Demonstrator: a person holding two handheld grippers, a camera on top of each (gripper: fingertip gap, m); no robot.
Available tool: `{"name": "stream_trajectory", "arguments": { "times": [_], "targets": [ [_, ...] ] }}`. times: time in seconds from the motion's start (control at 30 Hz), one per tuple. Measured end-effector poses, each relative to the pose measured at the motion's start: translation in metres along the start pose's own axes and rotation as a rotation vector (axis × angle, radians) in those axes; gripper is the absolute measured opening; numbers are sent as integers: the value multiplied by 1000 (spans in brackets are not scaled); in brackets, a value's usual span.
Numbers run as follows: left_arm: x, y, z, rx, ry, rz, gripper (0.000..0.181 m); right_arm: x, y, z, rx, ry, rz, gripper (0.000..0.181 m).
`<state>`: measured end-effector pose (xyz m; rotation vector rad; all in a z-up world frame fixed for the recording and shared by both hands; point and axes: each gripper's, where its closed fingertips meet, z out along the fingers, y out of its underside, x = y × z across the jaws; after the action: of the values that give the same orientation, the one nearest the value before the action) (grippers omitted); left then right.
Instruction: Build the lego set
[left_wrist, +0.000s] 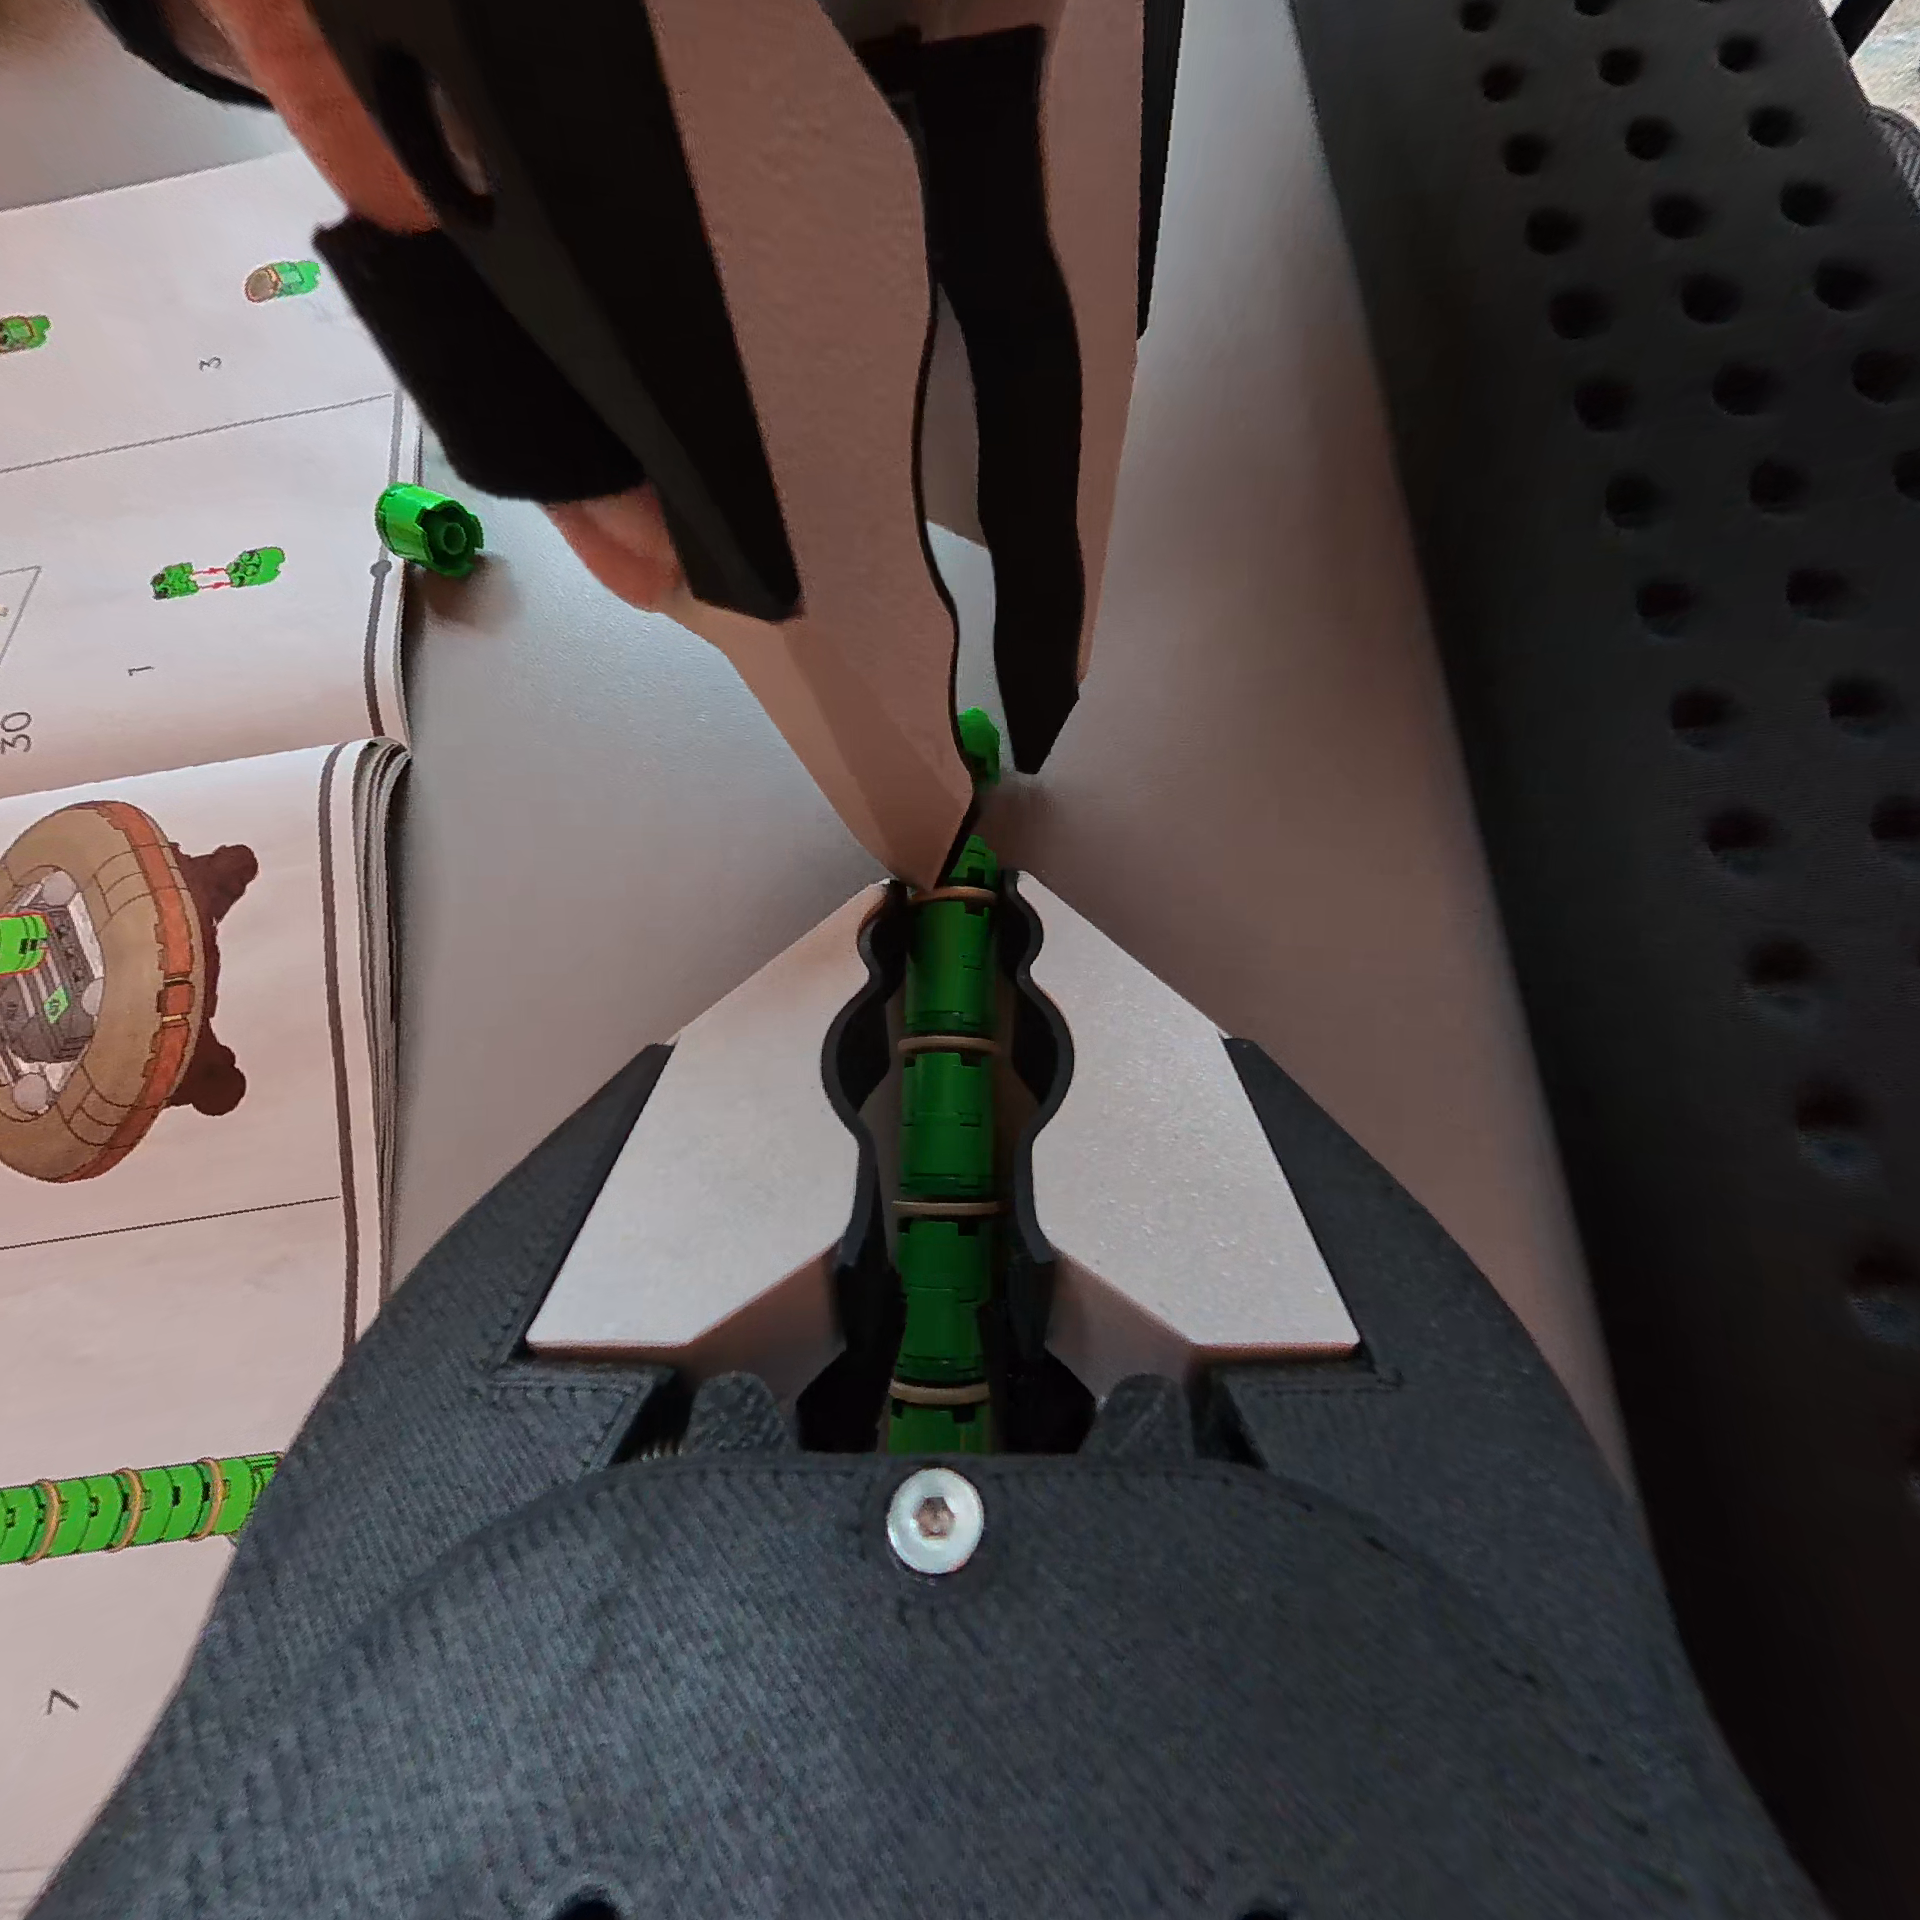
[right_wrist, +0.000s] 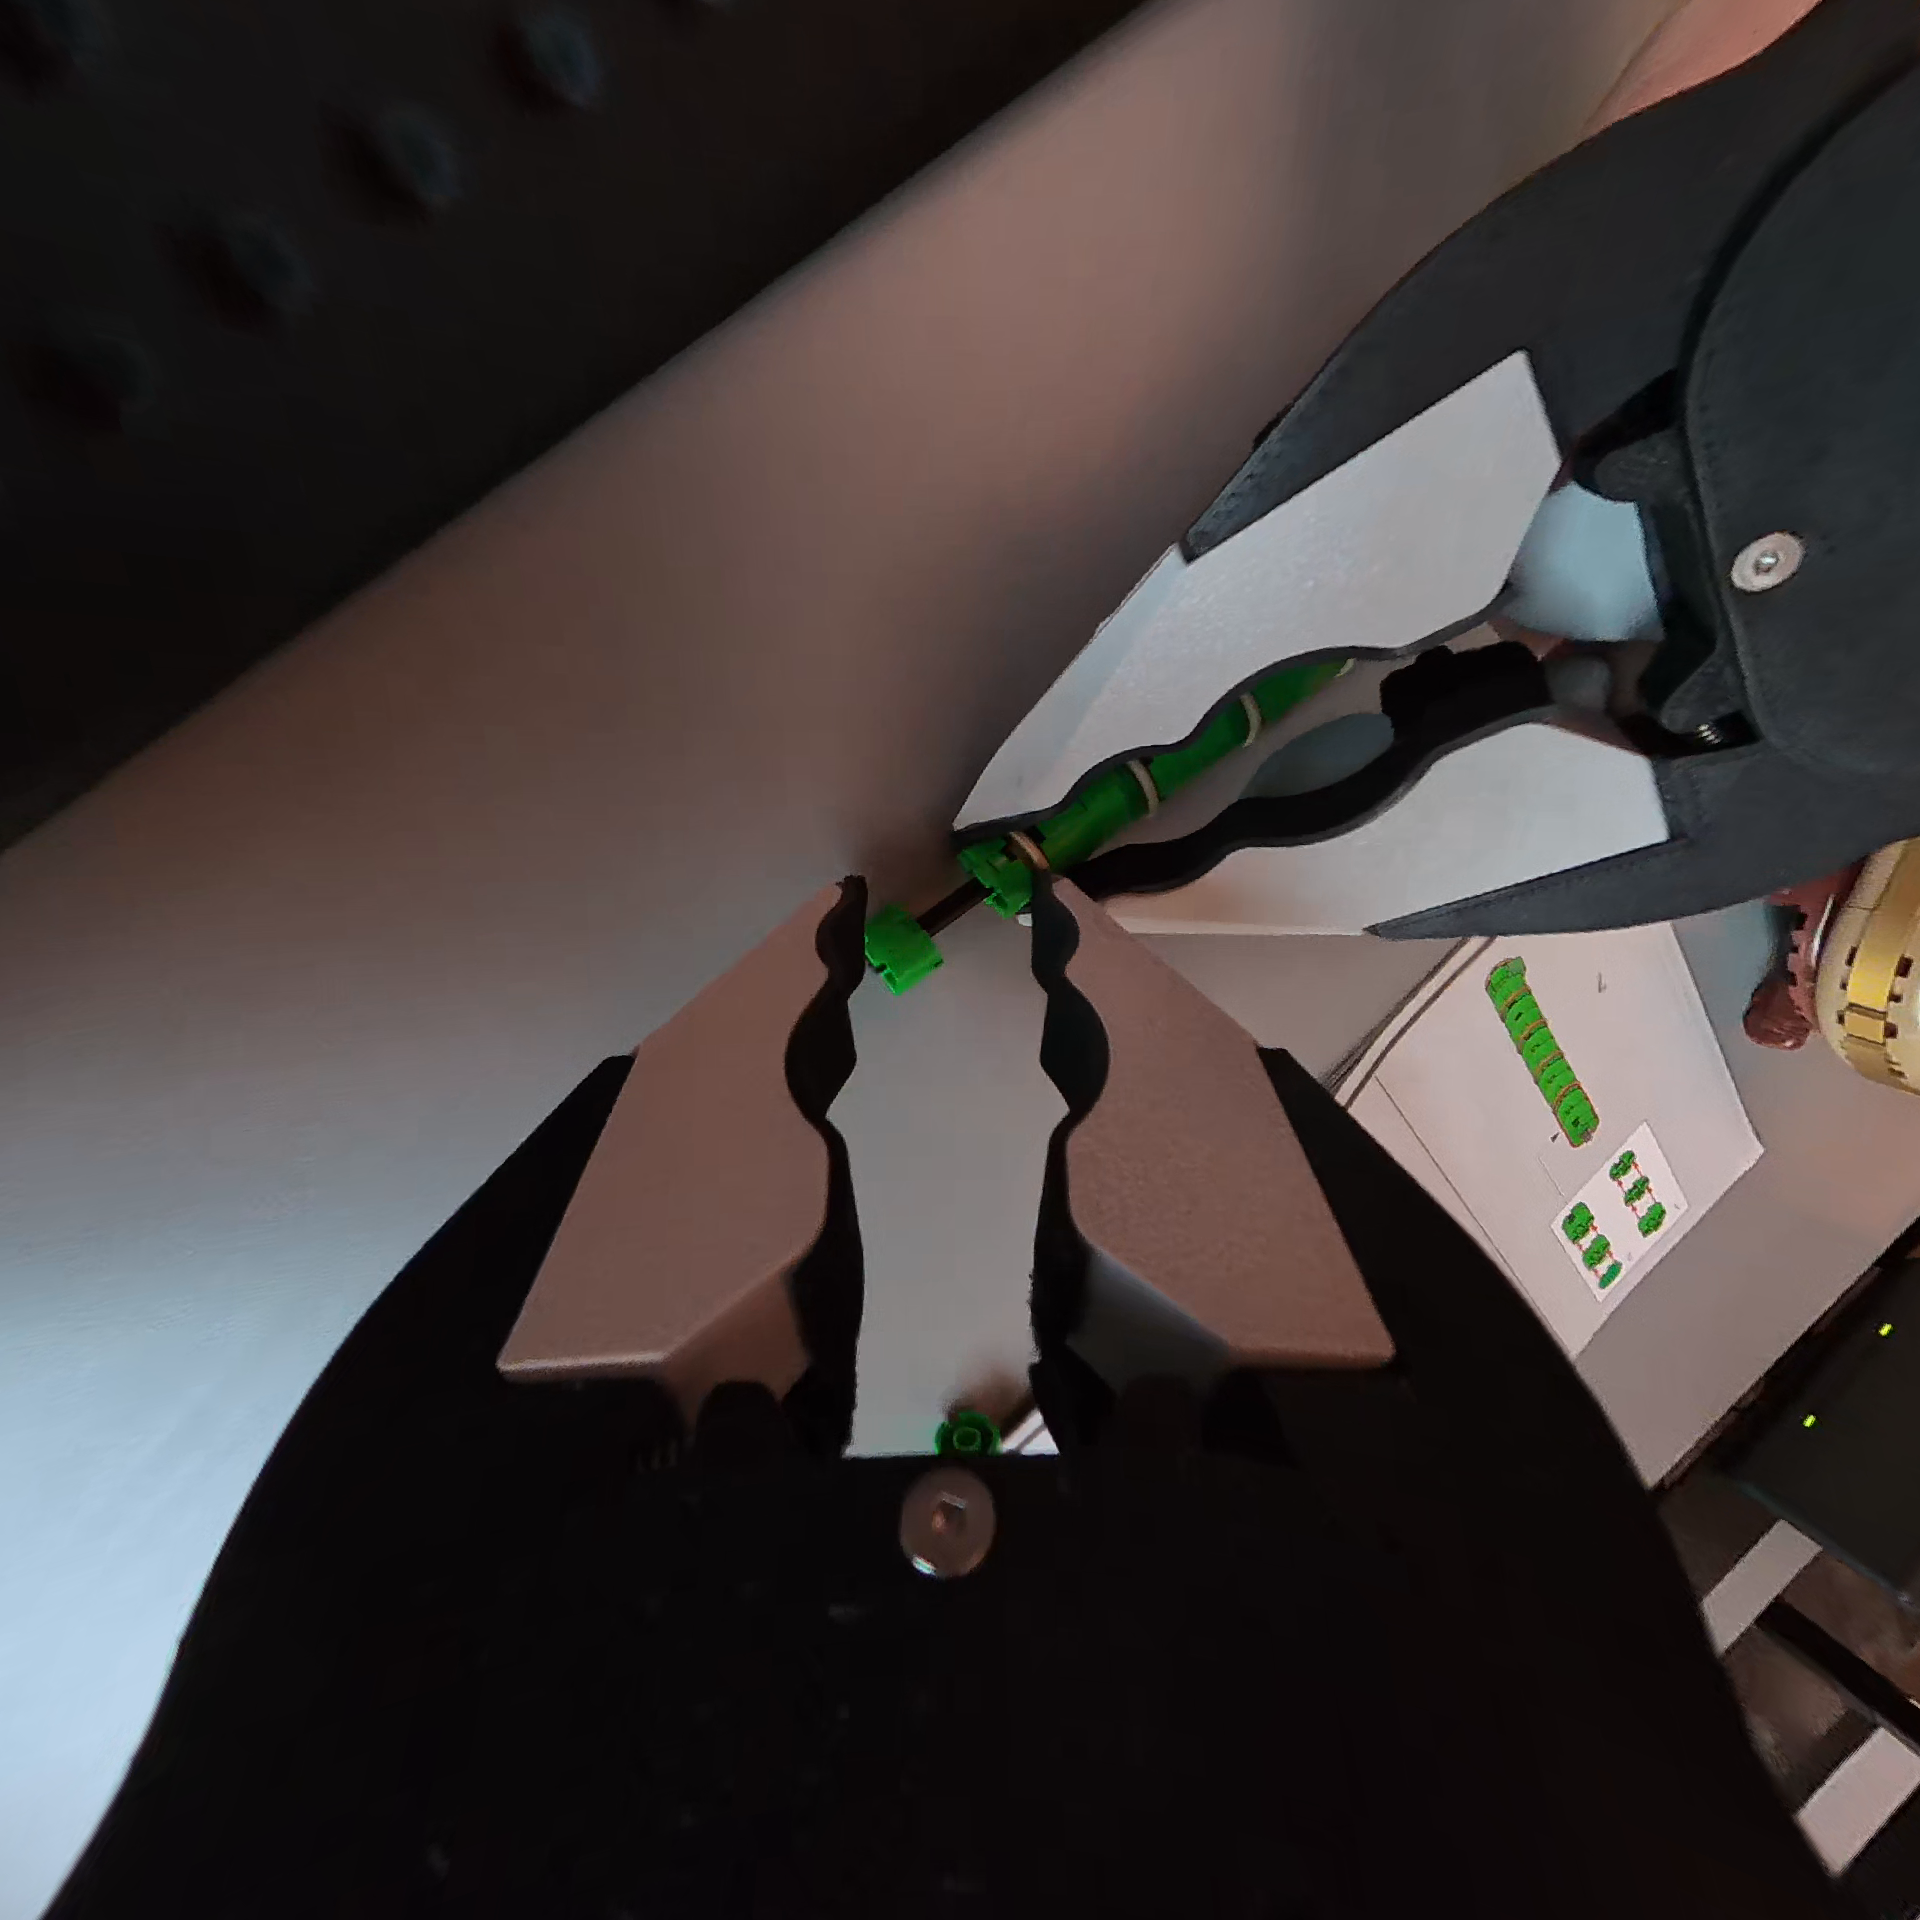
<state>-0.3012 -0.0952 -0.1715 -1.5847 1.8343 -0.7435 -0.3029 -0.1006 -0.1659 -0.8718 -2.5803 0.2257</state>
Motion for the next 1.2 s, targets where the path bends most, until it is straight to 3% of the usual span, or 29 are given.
{"name": "stream_trajectory", "arguments": {
  "times": [0.63,0.67,0.7,0.73,0.83,0.97,1.07,1.2],
  "targets": [
    [1,1,0,8,20,-9,17,-1,1,-3,-96,-55,-68,23],
    [1,1,0,8,21,-11,16,-16,2,-6,-93,-147,-88,0],
    [0,4,-3,-3,17,-13,16,-45,6,-4,-106,-315,-76,0],
    [-3,7,-6,-12,9,-21,17,-48,-2,-6,-58,-307,-35,0],
    [-1,6,-6,-7,16,-10,16,-18,18,-7,-175,-51,-140,6],
    [0,5,-5,-19,-4,17,16,-10,11,-12,-106,-22,59,4],
    [0,6,-6,-1,0,-9,16,6,2,-16,17,66,308,24],
    [-1,6,-6,1,-5,-20,17,32,-4,-27,305,240,661,39]
  ]
}}
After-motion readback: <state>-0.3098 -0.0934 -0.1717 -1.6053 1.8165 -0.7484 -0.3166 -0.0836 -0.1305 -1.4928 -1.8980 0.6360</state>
